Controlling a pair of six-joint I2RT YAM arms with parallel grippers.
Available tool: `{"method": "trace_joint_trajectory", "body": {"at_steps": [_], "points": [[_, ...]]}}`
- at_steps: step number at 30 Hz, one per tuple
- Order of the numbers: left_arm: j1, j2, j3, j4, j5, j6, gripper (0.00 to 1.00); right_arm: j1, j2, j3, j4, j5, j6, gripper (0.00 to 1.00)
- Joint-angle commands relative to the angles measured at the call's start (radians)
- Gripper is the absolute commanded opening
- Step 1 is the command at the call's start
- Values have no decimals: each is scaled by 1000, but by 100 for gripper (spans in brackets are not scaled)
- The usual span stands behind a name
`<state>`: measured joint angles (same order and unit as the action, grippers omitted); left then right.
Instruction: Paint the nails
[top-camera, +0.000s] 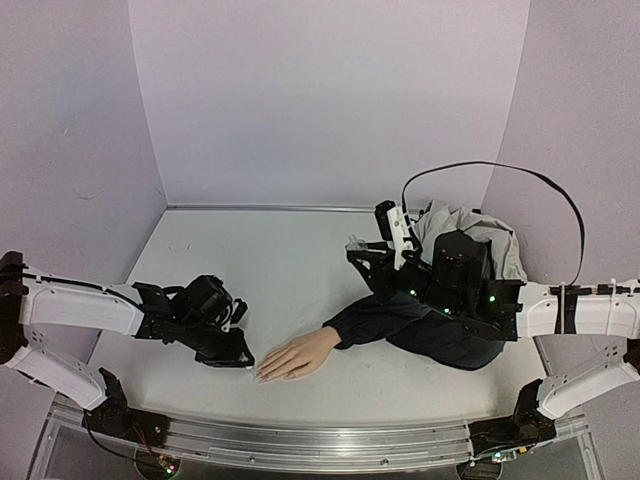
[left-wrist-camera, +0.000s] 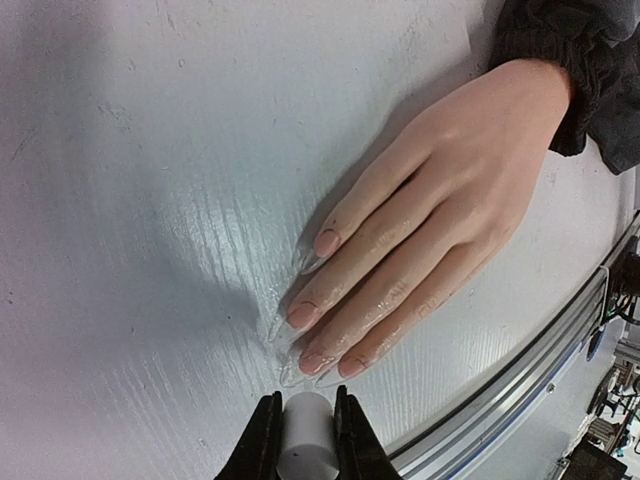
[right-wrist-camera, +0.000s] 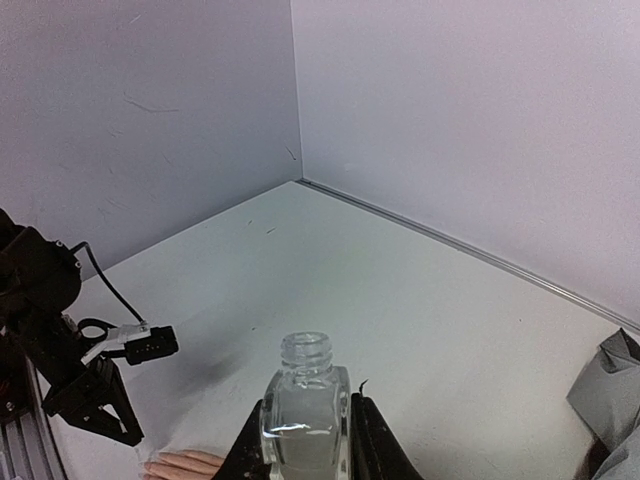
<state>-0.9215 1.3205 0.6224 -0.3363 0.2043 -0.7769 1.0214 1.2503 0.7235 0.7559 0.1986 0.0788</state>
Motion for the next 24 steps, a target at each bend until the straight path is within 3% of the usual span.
{"method": "trace_joint_trajectory", "body": {"at_steps": [1, 24], "points": [[3, 24, 47, 56, 31, 24, 0, 1, -29, 9, 81, 5, 13, 0], [3, 63, 60, 68, 16, 31, 0, 1, -29, 8, 80, 3, 19, 0]]}}
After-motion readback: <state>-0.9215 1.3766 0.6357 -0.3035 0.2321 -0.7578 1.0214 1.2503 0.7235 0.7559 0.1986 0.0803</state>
